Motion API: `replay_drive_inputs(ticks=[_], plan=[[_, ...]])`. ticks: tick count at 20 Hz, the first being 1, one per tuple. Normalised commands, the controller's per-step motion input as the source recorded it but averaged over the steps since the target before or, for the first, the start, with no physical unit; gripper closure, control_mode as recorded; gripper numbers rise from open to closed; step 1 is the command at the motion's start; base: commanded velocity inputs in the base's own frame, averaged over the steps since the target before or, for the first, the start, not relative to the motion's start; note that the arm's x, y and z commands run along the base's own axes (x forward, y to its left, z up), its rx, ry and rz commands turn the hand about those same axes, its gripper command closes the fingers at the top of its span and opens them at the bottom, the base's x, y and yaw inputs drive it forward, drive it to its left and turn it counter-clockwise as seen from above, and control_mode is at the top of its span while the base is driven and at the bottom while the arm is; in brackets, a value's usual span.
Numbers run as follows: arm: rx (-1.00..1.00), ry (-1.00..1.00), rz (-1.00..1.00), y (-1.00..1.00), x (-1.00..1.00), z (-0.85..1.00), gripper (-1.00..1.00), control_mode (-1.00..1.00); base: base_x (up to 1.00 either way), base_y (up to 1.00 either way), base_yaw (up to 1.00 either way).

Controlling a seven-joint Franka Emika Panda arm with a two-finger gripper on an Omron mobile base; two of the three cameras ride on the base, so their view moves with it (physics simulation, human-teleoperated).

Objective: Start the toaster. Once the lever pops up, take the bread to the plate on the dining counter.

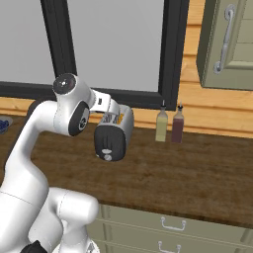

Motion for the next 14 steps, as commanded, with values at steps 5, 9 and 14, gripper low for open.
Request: replay_drive_inputs(ticks=[5, 9, 14], plan=[[0.00, 0.00, 0.00, 0.00, 0.00, 0.00, -1.00, -1.00, 0.00, 0.00, 0.00], [0.00, 0.00, 0.00, 0.00, 0.00, 0.00, -1.00, -1.00, 0.00, 0.00, 0.00], [0.00, 0.00, 0.00, 0.00, 0.00, 0.00, -1.00, -1.00, 0.00, 0.00, 0.00]])
